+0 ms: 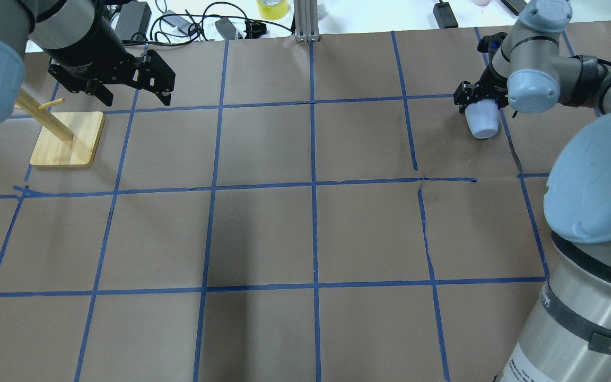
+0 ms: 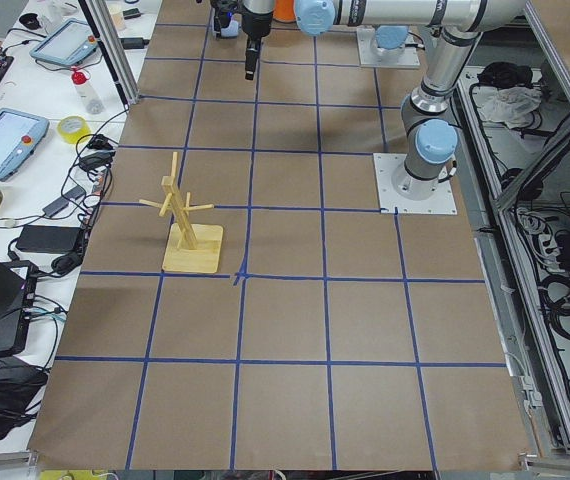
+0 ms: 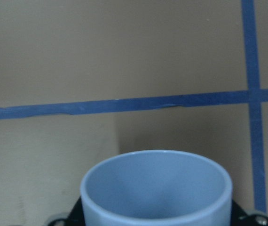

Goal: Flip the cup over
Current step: 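Carry the cup with the right gripper toward the table center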

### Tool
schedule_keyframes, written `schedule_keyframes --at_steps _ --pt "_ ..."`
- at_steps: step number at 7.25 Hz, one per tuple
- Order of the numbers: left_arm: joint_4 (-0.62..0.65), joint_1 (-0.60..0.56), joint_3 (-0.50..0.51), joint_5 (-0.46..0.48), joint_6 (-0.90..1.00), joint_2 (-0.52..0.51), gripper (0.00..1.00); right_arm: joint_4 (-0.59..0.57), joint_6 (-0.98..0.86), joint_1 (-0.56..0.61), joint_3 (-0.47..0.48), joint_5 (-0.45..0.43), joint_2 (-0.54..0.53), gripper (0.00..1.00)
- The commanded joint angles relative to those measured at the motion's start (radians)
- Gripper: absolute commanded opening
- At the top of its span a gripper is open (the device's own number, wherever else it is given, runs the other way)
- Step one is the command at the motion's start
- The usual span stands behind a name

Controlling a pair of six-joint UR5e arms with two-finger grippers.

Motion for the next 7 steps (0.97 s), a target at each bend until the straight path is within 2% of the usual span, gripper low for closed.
schedule_keyframes --at_steps 1,5,7 --pt "0.0 0.0 0.0 0.0 0.0 0.0 1.0 -0.004 -0.053 0.151 0.0 0.002 -0.044 0.56" --pt "0.0 0.0 0.0 0.0 0.0 0.0 1.0 -0.048 -0.217 0.481 -0.012 -0.007 -0.041 0.56" --pt "0.0 0.0 0.0 0.0 0.0 0.002 1.0 -0.117 -0.447 0.55 -0.001 -0.002 -0.038 0.55"
